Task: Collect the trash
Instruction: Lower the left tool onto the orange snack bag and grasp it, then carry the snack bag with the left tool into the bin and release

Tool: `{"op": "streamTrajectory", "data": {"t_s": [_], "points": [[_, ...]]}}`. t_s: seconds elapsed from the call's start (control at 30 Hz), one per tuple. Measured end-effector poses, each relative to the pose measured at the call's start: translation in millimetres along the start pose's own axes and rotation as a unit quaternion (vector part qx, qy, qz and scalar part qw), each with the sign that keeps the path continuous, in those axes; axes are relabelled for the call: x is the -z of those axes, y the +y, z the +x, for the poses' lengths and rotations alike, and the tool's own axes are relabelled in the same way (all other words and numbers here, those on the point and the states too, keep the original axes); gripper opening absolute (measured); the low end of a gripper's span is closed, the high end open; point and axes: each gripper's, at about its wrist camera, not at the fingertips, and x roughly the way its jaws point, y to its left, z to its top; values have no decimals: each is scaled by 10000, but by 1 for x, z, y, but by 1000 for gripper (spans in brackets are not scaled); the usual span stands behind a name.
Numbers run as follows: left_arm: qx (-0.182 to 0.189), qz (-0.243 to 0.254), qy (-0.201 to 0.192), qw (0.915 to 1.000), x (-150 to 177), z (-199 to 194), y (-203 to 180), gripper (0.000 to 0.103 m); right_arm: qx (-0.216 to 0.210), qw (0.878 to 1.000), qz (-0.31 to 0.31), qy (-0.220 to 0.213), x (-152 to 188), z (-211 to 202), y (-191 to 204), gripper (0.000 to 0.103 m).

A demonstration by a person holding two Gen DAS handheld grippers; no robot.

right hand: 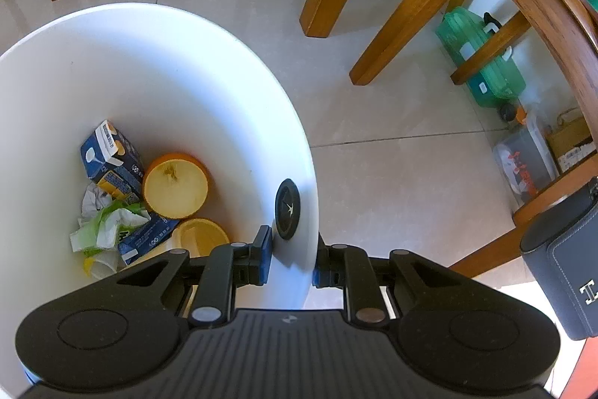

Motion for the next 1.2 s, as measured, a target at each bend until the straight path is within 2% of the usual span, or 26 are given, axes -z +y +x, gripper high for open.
{"op": "streamTrajectory", "data": {"t_s": [0.17,0.23,0.27,0.43,0.57,0.7,0.9,1.0,1.2], "points": [[-88,95,-36,9999,-4,4,-1,85,0,10000,-51,2,1,-1,0,23],[-45,31,-13,10000,-5,6,2,72,31,10000,-86,-1,1,-1,1,23],[-5,-11,14,10000,-6,7,3,71,25,10000,-71,6,0,-1,1,23],[-50,34,-71,10000,-7,5,4,70,10,10000,-23,11,-1,-1,0,23],[-28,45,-122,9999,-4,0,5,65,6,10000,-18,7,-1,-1,0,23],[-209,107,-234,9995,2,-9,7,63,7,10000,-8,8,-1,-1,1,23],[-88,11,-117,9999,7,-22,11,63,9,10000,4,3,-1,-1,0,23],[-202,251,-50,9995,9,-38,12,63,53,10000,-28,-36,0,-2,1,24],[54,611,-201,9979,0,-87,15,63,96,9999,-18,-81,1,-3,1,24]]}}
